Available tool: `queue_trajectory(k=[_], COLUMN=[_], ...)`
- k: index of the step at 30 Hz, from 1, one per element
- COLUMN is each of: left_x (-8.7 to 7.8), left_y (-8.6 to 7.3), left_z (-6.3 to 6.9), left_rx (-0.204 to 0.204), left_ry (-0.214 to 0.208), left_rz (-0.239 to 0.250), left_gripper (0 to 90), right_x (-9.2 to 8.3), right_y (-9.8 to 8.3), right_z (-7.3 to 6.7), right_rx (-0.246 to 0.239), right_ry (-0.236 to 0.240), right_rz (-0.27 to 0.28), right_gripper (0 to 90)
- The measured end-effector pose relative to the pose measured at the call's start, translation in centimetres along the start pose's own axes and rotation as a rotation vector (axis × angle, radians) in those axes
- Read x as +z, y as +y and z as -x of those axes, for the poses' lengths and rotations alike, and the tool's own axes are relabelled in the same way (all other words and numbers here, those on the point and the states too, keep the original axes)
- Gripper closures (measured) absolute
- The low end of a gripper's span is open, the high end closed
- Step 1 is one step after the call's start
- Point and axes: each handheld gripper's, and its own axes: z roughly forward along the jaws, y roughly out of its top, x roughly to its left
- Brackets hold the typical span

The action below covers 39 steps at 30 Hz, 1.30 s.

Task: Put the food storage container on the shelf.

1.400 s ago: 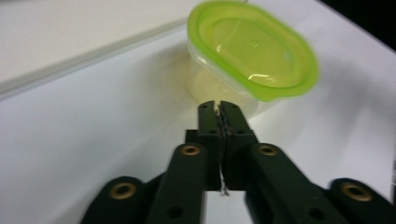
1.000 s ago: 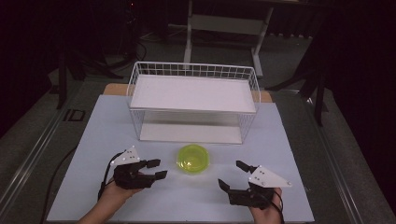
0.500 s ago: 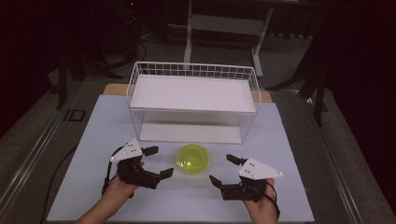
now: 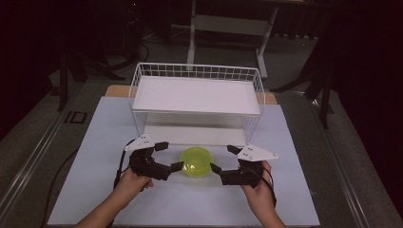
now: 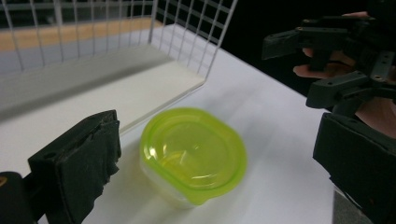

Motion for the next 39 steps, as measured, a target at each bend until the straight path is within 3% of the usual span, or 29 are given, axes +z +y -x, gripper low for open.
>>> queue_trajectory(k=[2,6,8,13,17,20,25,32,33,35,39], left_x=[0.7,1.9,2.4,3.3,3.8,4.0,4.5,5.2,5.3,5.2,4.9], left_y=[-0.1,-0.6,-0.8,-1.1,-1.6,-2.1,-2.7,-3.1,-3.1,-3.2,-3.3], left_z=[-0.4,-0.9,-1.2,-1.5,-2.0,-2.3,-2.4,-2.4,-2.4,-2.4,-2.4], left_rx=[-0.039,-0.069,-0.082,-0.111,-0.171,-0.215,-0.254,-0.290,-0.294,-0.300,-0.295], left_ry=[-0.014,-0.002,0.012,0.067,0.072,0.063,0.059,0.074,0.076,0.065,0.030], left_rz=[-0.032,-0.072,-0.081,-0.105,-0.131,-0.138,-0.168,-0.203,-0.207,-0.205,-0.206], left_gripper=[2.4,2.4,3.1,10.4,15.3,16.5,21.2,37.2,39.1,41.7,59.5], right_x=[0.9,2.2,2.8,4.0,4.6,4.9,5.4,6.0,6.1,6.2,6.1], right_y=[-0.4,-0.8,-1.0,-1.4,-1.8,-2.1,-2.7,-3.2,-3.2,-3.3,-3.4], right_z=[0.5,1.1,1.4,1.8,2.4,2.7,2.7,3.2,3.2,3.2,2.9], right_rx=[0.044,0.122,0.155,0.183,0.225,0.228,0.241,0.307,0.313,0.334,0.342], right_ry=[0.010,0.014,0.045,0.019,0.015,0.017,0.019,0.024,0.027,0.029,0.022], right_rz=[-0.020,-0.030,-0.037,-0.061,-0.079,-0.089,-0.130,-0.151,-0.157,-0.178,-0.189], right_gripper=[13.6,13.6,13.7,17.9,24.0,30.6,34.7,35.7,39.5,42.0,49.7])
